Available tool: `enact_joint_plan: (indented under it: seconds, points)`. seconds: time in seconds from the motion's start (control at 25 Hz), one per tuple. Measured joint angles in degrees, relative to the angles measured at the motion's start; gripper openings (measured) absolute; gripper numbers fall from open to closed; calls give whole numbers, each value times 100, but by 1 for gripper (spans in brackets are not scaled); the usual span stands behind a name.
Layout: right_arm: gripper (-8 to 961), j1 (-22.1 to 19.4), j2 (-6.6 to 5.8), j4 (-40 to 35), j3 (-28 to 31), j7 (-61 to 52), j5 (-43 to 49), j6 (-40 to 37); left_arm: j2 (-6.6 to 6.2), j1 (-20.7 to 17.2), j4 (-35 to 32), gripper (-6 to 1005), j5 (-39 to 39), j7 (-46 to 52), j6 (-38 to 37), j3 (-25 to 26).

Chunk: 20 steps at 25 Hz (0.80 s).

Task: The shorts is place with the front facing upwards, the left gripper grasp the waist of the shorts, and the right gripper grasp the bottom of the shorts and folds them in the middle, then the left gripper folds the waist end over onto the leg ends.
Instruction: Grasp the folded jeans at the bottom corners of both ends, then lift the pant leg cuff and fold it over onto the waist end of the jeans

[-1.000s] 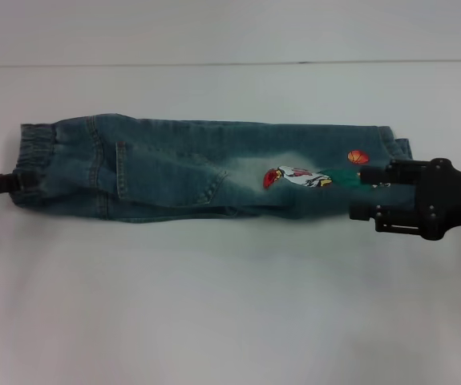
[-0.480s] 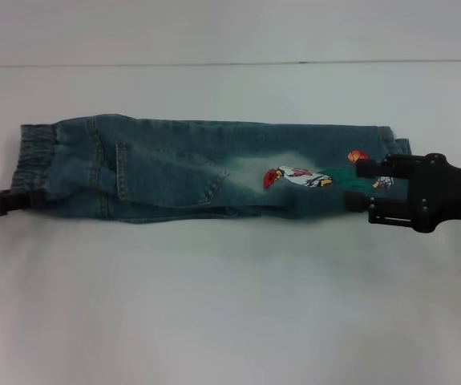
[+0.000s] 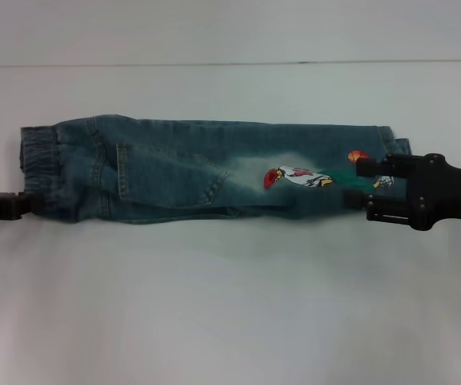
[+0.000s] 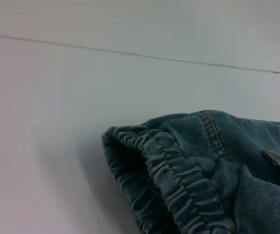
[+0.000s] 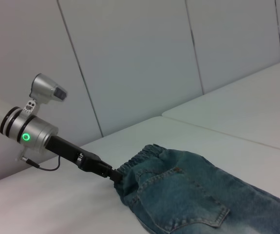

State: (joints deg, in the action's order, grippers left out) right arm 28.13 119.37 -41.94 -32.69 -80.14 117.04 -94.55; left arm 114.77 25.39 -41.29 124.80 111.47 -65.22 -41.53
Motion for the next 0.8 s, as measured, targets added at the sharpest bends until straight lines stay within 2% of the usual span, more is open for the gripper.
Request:
enact_joint_plan:
  seconds: [0.24, 0.48, 0.72, 0.8]
  points:
    - [689, 23, 4, 26, 0, -1, 0, 18, 1, 2, -1, 92, 0, 1, -32, -33]
    - [621, -8, 10, 57, 35, 0, -193, 98, 6, -10, -40, 48, -27, 9, -230, 1]
    - [539, -42, 10, 639, 498, 429, -728, 528, 24, -38, -328, 47, -53, 51, -567, 50]
    - [381, -44, 10, 920, 655, 671, -957, 776, 47, -38, -441, 47, -55, 56, -669, 75]
